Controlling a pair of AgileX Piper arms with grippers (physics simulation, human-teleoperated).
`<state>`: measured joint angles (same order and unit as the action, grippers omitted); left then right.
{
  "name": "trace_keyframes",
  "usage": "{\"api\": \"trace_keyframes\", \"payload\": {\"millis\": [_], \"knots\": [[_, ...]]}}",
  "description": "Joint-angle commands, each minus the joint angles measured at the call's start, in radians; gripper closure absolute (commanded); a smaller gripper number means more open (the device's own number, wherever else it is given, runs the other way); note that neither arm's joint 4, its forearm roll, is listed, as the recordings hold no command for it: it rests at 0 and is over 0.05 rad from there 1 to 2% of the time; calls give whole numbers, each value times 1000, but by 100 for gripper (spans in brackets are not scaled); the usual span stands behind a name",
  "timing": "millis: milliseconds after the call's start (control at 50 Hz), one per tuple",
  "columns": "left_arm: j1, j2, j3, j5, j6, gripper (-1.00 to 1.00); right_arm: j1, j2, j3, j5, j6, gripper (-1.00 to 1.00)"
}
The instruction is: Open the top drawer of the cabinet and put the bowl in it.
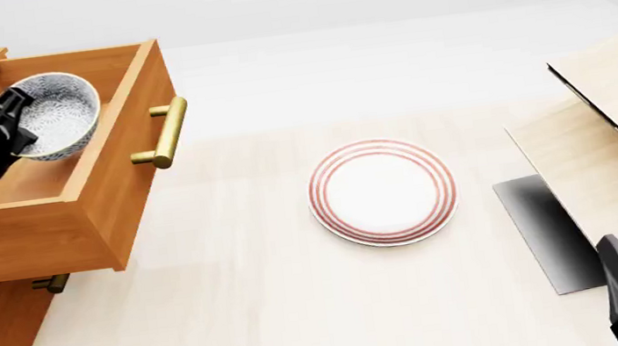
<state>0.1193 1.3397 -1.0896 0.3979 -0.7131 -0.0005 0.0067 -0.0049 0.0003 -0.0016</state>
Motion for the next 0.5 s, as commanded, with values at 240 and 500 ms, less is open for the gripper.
{"api": "trace_keyframes", "payload": {"millis": [240, 500], "knots": [[3, 28, -5, -22, 6, 100, 0, 0, 1, 0, 0, -100], [3, 21, -13, -17, 8, 100, 0, 0, 1, 0, 0, -100]]}}
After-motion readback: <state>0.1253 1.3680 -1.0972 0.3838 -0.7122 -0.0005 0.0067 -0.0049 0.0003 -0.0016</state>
